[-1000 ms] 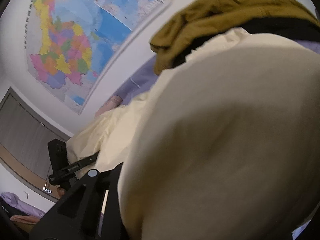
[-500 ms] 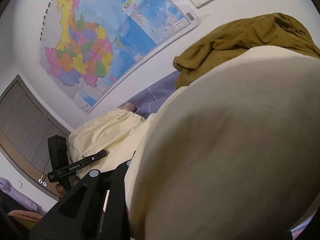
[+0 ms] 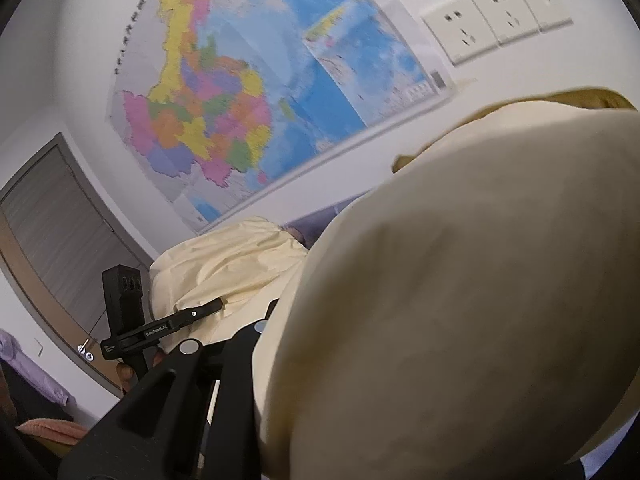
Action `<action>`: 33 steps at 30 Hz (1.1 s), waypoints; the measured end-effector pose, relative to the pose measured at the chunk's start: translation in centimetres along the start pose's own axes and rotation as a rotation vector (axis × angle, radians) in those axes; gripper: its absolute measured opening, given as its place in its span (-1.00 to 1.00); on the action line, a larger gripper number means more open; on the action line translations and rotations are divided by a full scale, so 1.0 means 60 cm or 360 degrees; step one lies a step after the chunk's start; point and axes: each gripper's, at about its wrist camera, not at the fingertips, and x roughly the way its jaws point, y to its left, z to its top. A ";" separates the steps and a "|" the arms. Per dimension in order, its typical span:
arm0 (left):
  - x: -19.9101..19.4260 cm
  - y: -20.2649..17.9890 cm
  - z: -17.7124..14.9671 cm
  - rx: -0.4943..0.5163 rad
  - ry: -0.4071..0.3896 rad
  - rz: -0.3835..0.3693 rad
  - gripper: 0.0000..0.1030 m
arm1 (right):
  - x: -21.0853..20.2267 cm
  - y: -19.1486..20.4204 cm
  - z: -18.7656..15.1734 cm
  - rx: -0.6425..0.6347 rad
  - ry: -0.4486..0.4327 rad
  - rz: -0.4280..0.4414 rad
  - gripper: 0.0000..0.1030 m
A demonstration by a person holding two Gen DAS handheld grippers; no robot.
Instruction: Fold large clothes
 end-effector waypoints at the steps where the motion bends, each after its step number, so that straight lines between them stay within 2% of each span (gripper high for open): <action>1: -0.010 0.004 0.005 0.0005 -0.0017 0.0005 -0.54 | 0.000 0.005 0.005 -0.0011 -0.0010 0.0012 -0.69; 11: -0.057 0.021 0.038 0.0008 -0.0147 0.0075 -0.54 | 0.026 0.040 0.047 -0.0081 -0.0027 0.0106 -0.69; 33: -0.119 0.108 0.094 -0.0078 -0.0257 0.0298 -0.54 | 0.158 0.109 0.089 -0.0164 0.0081 0.0279 -0.69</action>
